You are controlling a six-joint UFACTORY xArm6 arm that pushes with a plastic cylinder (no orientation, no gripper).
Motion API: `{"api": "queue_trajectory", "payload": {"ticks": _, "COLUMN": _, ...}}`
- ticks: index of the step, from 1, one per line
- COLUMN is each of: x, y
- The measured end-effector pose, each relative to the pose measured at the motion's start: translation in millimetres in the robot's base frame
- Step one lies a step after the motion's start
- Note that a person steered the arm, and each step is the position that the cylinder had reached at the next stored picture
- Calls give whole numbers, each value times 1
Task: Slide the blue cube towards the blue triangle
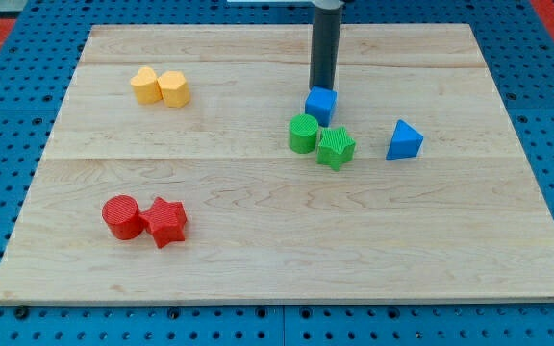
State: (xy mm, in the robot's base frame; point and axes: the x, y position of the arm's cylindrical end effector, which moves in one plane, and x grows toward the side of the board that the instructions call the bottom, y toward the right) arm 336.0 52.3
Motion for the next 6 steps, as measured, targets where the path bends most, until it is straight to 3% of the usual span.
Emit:
{"api": "queue_trajectory", "payload": {"ticks": 1, "x": -30, "y": -88}}
{"api": "queue_trajectory", "payload": {"ticks": 2, "x": -12, "y": -90}}
{"api": "queue_trajectory", "payload": {"ticks": 4, "x": 52, "y": 30}}
{"api": "queue_trajectory", "payload": {"ticks": 5, "x": 58, "y": 35}}
{"api": "queue_trajectory", "payload": {"ticks": 6, "x": 84, "y": 0}}
